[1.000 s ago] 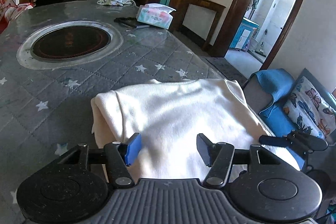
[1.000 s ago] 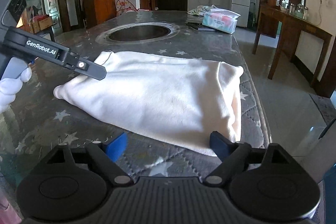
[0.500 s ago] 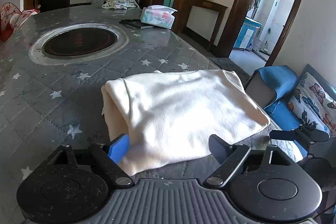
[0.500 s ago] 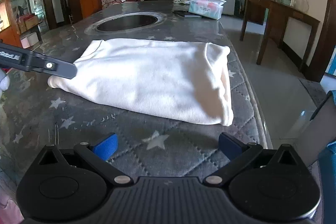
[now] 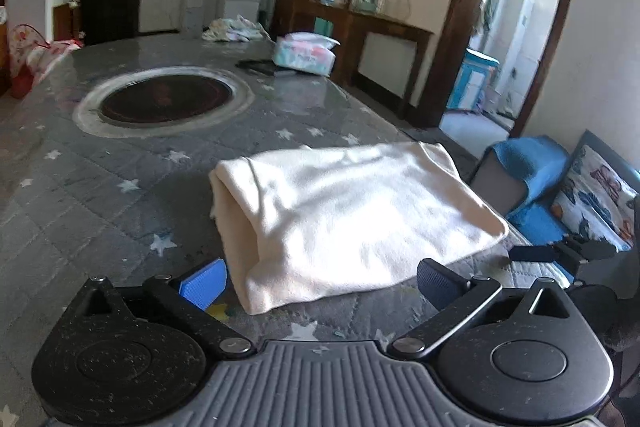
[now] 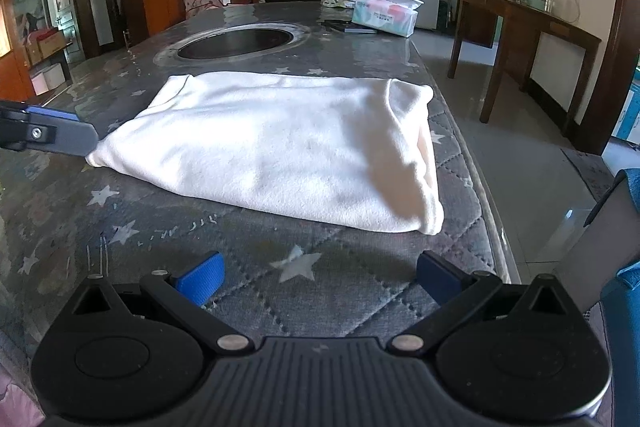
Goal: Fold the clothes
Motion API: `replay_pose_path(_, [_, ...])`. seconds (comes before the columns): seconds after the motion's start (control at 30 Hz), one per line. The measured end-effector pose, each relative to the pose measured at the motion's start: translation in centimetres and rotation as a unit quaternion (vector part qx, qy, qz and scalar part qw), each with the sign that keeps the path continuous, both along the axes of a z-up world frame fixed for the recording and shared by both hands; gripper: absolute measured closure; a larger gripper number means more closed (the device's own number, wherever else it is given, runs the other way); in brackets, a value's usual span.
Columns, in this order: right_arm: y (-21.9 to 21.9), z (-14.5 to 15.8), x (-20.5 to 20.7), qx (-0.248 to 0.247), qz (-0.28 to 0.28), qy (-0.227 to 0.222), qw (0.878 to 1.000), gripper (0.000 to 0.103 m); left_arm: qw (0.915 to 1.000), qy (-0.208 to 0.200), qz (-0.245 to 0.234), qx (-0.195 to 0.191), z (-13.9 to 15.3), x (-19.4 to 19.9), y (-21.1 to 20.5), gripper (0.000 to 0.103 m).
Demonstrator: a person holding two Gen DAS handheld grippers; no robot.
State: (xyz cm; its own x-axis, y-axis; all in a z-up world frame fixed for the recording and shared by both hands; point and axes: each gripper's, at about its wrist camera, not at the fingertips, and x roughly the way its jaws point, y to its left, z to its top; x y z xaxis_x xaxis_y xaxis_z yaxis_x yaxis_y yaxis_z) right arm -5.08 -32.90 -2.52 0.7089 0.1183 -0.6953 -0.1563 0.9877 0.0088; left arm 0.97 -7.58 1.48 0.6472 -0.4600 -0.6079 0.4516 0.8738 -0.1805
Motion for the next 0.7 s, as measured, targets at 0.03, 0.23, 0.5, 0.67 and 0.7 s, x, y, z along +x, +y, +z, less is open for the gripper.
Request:
replay_pose_path(0.03, [0.0,0.0,0.0,0.0,0.0,0.0,1.0,0.0,1.0,-0.001,0.003,0.0,0.1,0.0,0.1,0.0])
replay_pose_path(0.23, [0.1,-0.1,-0.1,0.0,-0.004,-0.005,1.0,0.0,0.9998,-0.004,0.017,-0.001,0.3,-0.3,0.4,0.0])
replay_pose_path(0.5, [0.2,-0.1,-0.1,0.0,-0.01,-0.006,1.0,0.0,0.9997,-0.009,0.009,0.019,0.1,-1.2,0.2,0.0])
replay_pose_path(0.67, [0.3,0.0,-0.2,0.003,-0.014,-0.008,1.0,0.0,0.9996,-0.008,0.01,0.027,0.3,-1.4,0.1,0.0])
replay_pose_path(0.7, [0.3,0.0,-0.2,0.003,-0.014,-0.008,1.0,0.0,0.9995,-0.007,0.01,0.028,0.3,-1.5,0.1,0.0])
